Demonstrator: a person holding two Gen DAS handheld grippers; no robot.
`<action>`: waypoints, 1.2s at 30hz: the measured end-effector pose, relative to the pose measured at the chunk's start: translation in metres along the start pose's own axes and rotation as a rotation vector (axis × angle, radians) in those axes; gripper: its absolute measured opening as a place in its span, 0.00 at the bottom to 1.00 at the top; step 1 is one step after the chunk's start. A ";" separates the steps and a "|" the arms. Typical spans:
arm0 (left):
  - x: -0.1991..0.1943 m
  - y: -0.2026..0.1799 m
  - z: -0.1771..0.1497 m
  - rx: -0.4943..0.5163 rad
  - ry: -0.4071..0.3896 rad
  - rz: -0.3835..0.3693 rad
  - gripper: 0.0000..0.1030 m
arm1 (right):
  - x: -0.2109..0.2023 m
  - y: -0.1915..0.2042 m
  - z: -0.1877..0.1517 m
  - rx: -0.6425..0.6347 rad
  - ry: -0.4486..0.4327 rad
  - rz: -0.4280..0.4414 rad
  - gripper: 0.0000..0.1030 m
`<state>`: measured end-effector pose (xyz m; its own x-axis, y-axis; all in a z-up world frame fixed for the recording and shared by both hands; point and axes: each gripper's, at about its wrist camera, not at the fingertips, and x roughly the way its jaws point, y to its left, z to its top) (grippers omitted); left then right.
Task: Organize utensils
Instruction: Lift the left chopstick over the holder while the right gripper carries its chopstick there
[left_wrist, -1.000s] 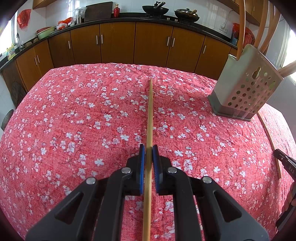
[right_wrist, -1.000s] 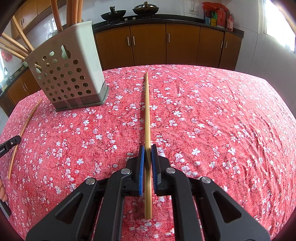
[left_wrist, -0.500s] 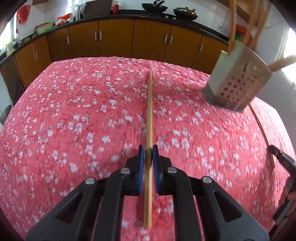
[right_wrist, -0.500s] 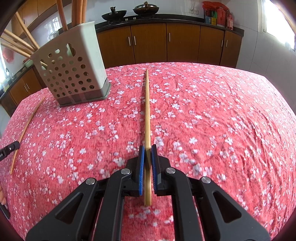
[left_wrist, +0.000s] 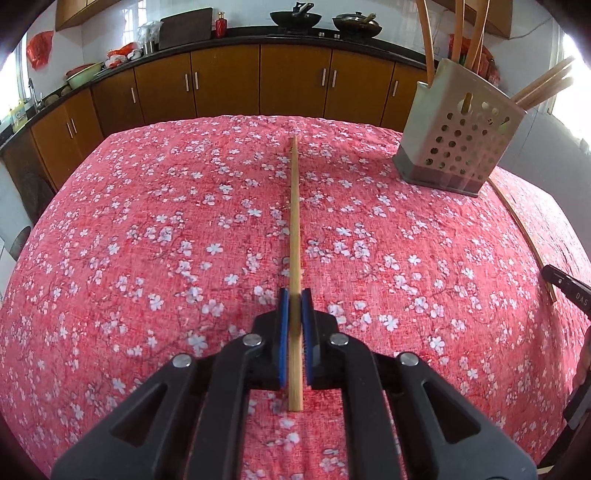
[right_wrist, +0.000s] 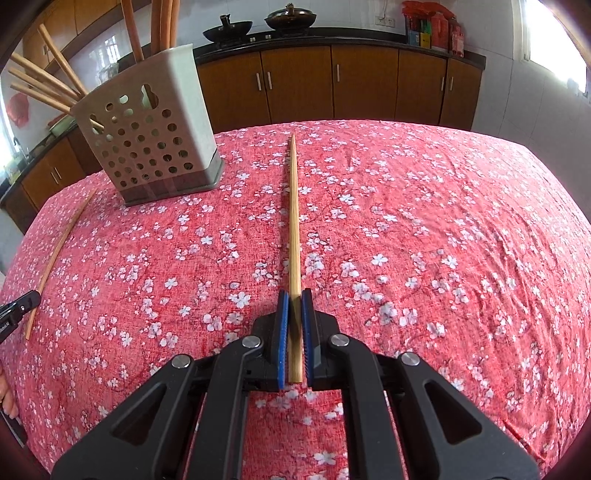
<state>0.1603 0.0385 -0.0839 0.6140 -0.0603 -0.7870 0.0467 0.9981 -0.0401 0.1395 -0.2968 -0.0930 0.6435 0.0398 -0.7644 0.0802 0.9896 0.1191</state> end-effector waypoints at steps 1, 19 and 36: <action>-0.001 0.002 0.001 -0.003 0.002 -0.004 0.08 | -0.004 -0.002 0.001 0.005 -0.012 0.006 0.08; -0.114 0.003 0.075 -0.059 -0.345 -0.107 0.07 | -0.121 -0.014 0.059 0.037 -0.378 0.043 0.07; -0.177 -0.040 0.115 0.028 -0.466 -0.252 0.07 | -0.179 0.026 0.110 -0.004 -0.546 0.228 0.07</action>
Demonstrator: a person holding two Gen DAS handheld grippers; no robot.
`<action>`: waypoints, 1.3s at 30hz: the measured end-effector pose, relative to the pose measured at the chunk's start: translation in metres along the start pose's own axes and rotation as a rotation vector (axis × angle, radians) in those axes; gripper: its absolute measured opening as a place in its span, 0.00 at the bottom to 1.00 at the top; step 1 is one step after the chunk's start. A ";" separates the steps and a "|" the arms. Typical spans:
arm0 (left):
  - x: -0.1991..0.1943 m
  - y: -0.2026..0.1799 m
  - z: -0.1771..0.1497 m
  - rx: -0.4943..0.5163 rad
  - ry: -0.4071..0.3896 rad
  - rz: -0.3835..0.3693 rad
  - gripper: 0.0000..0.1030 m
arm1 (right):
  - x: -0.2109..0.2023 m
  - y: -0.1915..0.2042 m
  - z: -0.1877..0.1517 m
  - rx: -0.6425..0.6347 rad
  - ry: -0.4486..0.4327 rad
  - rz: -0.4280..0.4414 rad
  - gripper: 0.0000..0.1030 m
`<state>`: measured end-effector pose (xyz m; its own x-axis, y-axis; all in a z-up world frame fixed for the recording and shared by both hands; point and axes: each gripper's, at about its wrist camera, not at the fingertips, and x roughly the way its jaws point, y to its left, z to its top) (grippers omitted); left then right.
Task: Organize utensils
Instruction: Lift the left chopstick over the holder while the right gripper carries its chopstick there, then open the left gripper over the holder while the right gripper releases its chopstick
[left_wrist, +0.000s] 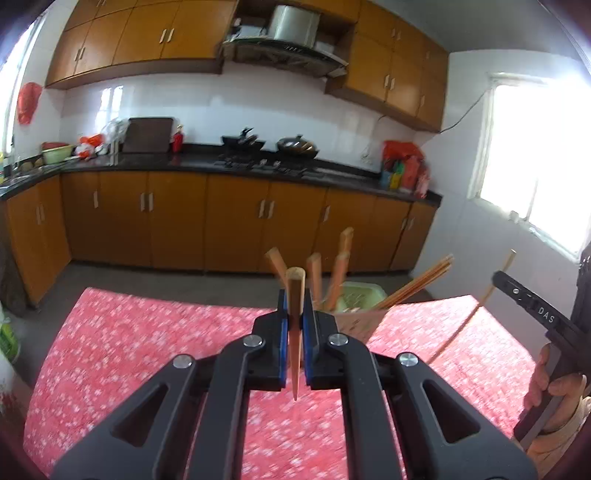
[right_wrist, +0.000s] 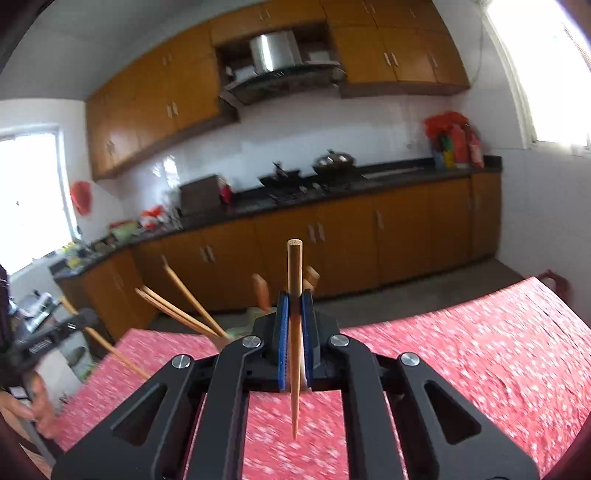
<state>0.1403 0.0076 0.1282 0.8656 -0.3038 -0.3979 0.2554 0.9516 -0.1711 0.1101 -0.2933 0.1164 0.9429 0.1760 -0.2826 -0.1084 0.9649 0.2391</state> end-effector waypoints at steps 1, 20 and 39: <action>0.000 -0.007 0.005 0.009 -0.016 -0.009 0.07 | -0.001 0.004 0.004 -0.002 -0.014 0.009 0.07; 0.031 -0.069 0.094 0.015 -0.310 0.020 0.07 | 0.046 0.016 0.056 0.003 -0.244 -0.007 0.07; 0.066 -0.049 0.066 0.006 -0.226 0.057 0.37 | 0.051 0.026 0.028 -0.069 -0.126 0.010 0.30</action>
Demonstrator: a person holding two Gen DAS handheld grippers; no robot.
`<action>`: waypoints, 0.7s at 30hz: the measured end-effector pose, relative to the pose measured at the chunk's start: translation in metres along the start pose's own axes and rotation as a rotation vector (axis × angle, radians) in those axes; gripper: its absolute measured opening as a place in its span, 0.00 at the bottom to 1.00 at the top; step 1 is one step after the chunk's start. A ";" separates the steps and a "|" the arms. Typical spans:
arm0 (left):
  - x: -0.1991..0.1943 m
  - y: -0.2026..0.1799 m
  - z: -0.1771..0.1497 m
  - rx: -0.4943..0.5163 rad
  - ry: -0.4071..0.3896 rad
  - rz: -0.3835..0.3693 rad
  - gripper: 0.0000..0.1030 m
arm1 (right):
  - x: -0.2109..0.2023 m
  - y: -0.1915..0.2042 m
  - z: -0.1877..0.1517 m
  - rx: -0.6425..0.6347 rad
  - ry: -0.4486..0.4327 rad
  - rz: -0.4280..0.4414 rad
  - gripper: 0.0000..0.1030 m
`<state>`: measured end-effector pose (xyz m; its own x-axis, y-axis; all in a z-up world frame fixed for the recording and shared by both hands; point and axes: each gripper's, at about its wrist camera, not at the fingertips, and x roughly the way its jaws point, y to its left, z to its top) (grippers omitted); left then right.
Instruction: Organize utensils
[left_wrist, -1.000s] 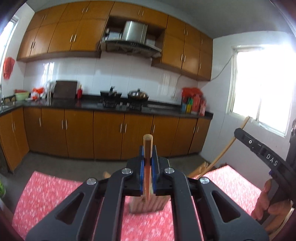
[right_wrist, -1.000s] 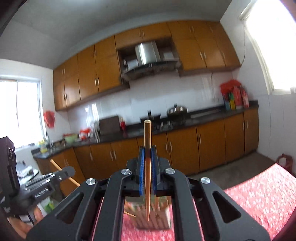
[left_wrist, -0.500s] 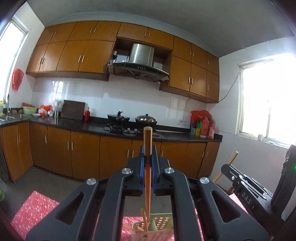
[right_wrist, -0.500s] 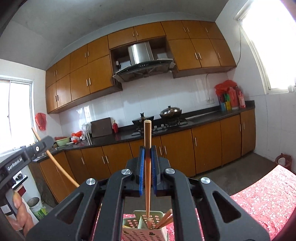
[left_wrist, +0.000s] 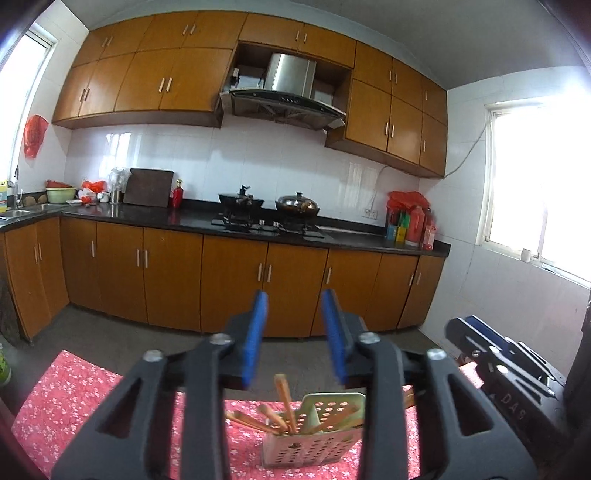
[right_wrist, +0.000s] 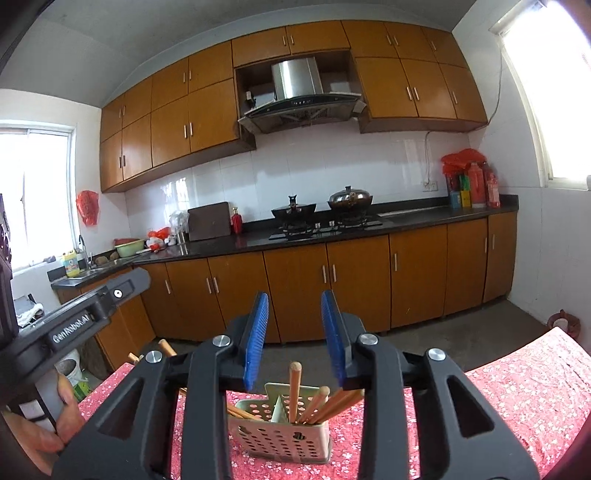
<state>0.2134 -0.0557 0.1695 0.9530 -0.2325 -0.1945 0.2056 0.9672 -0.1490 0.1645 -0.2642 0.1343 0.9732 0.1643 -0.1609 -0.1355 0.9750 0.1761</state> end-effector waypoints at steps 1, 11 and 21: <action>-0.008 0.004 0.001 -0.002 -0.007 0.006 0.42 | -0.008 -0.002 0.001 -0.001 -0.008 -0.003 0.31; -0.093 0.042 -0.041 0.026 -0.002 0.078 0.96 | -0.081 -0.012 -0.024 -0.010 -0.058 -0.088 0.91; -0.155 0.034 -0.122 0.123 0.075 0.152 0.96 | -0.118 0.022 -0.087 -0.116 -0.016 -0.210 0.98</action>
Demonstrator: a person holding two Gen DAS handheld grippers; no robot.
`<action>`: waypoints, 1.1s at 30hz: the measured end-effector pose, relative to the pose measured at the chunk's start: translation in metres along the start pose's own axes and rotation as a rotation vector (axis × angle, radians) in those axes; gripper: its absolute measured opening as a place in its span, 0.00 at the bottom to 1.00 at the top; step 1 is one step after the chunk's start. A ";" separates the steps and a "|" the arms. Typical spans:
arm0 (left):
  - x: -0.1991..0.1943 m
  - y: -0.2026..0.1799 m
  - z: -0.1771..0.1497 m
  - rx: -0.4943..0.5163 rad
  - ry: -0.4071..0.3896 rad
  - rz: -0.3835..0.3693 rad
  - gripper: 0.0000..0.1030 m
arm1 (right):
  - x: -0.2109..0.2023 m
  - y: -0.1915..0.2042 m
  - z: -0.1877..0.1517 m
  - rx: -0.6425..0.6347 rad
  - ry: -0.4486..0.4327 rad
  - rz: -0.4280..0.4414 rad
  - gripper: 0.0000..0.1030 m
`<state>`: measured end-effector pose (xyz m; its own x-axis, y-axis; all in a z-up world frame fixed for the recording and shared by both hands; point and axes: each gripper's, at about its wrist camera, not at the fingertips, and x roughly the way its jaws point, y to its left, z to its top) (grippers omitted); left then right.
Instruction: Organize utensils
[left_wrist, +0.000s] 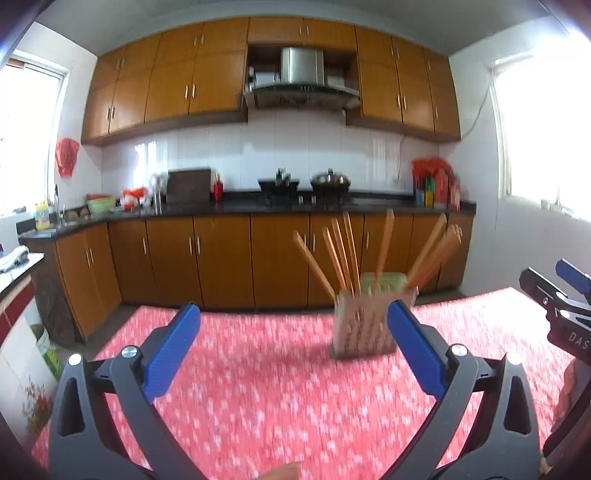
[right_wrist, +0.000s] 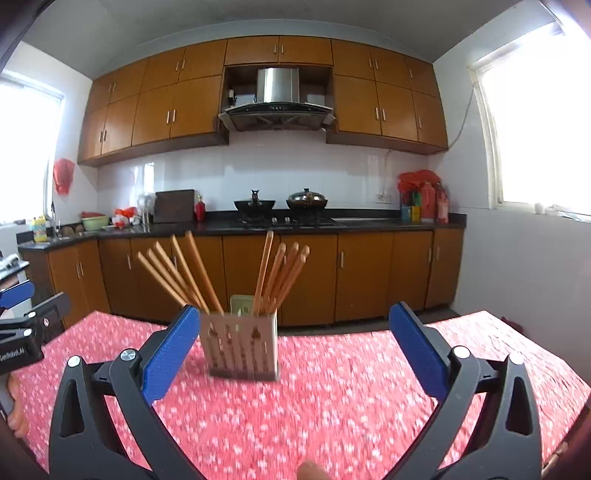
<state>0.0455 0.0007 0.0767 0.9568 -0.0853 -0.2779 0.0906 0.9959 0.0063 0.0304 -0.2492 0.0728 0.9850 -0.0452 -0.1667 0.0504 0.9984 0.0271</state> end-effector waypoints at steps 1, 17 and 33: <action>-0.001 -0.001 -0.004 -0.005 0.006 -0.003 0.96 | -0.003 0.002 -0.008 -0.004 0.003 -0.009 0.98; -0.017 0.000 -0.069 0.016 0.086 0.038 0.96 | -0.016 0.015 -0.073 -0.044 0.133 0.002 0.98; -0.013 -0.003 -0.078 0.012 0.117 0.036 0.96 | -0.012 0.008 -0.086 0.017 0.196 0.006 0.98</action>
<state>0.0111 0.0011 0.0049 0.9207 -0.0450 -0.3876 0.0613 0.9977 0.0297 0.0049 -0.2379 -0.0096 0.9344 -0.0305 -0.3549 0.0494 0.9978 0.0444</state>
